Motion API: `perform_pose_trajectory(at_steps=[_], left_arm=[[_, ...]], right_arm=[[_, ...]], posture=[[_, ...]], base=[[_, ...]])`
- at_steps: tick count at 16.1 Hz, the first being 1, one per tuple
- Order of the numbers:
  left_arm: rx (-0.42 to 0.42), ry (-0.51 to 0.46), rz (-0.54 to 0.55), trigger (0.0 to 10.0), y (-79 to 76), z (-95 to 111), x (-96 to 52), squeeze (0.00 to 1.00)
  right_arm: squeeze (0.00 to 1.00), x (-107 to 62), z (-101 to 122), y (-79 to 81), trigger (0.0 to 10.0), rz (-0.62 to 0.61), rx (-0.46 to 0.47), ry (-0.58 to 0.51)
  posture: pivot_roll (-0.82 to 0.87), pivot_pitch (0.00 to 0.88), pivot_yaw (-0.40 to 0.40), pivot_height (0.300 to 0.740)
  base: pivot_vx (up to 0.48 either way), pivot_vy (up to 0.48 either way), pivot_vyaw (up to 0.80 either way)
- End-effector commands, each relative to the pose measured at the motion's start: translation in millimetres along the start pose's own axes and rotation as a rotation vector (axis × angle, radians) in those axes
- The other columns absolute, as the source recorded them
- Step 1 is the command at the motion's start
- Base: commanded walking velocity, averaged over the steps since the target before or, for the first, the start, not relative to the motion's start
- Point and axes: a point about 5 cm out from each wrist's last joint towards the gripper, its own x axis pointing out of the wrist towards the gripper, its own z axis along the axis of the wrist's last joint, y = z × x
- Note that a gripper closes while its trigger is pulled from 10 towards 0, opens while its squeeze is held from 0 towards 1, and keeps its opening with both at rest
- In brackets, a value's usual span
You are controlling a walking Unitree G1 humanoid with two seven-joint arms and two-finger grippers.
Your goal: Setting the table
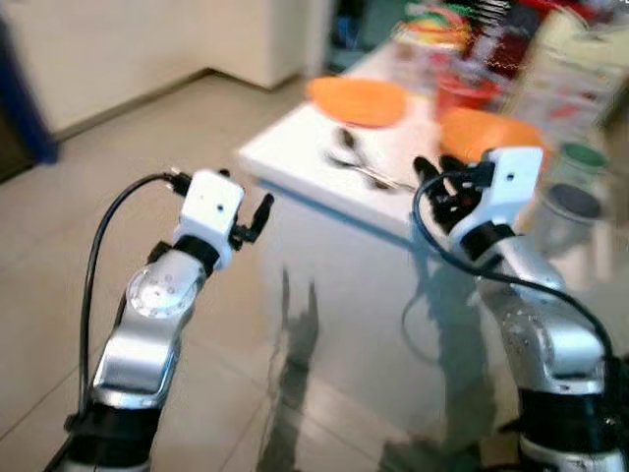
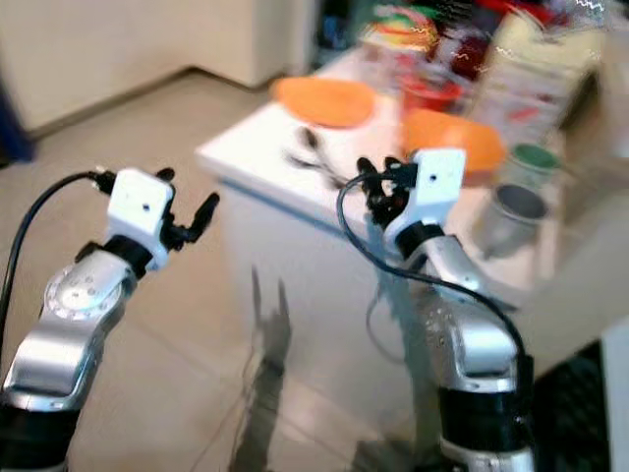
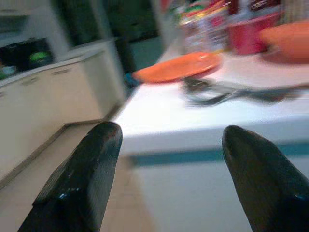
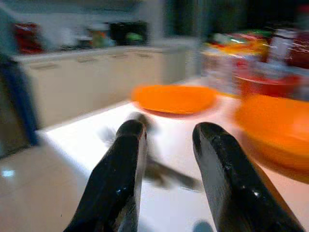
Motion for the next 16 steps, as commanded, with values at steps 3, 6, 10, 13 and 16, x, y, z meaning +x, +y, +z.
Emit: perform_pose_trajectory(at_steps=[3, 6, 10, 13, 16], left_arm=[[0.013, -0.022, -0.017, 10.0, 0.3, 5, -2.4, 0.00], [0.020, -0.018, -0.003, 10.0, 3.0, 5, -3.5, 0.00], [0.033, -0.028, -0.014, 10.0, 3.1, 9, -3.8, 0.00], [0.042, -0.022, -0.032, 10.0, -1.2, 10, -2.6, 0.00], [0.026, -0.006, -0.066, 10.0, -8.1, 8, -10.0, 0.00]], right_arm=[[0.00, 0.9, 4, 1.0, 10.0, 0.019, 0.004, 0.006], [0.00, -1.3, -3, 6.5, 10.0, 0.074, -0.034, 0.057], [0.00, -2.6, -6, 8.0, 10.0, 0.084, 0.004, 0.063], [0.00, -4.5, 0, -8.1, 10.0, 0.049, -0.007, 0.061], [0.00, -22.4, 4, -14.3, 10.0, -0.001, -0.003, 0.059]], posture=[[0.07, 0.000, -0.059, 0.740], [0.08, 0.000, -0.063, 0.740], [0.08, 0.000, -0.063, 0.740], [0.08, 0.000, -0.055, 0.740], [0.03, 0.000, -0.010, 0.740]], base=[[0.354, 0.000, 0.00], [0.351, 0.000, 0.19], [0.263, 0.000, 0.60], [0.000, 0.000, 0.00], [0.000, 0.000, 0.00]])
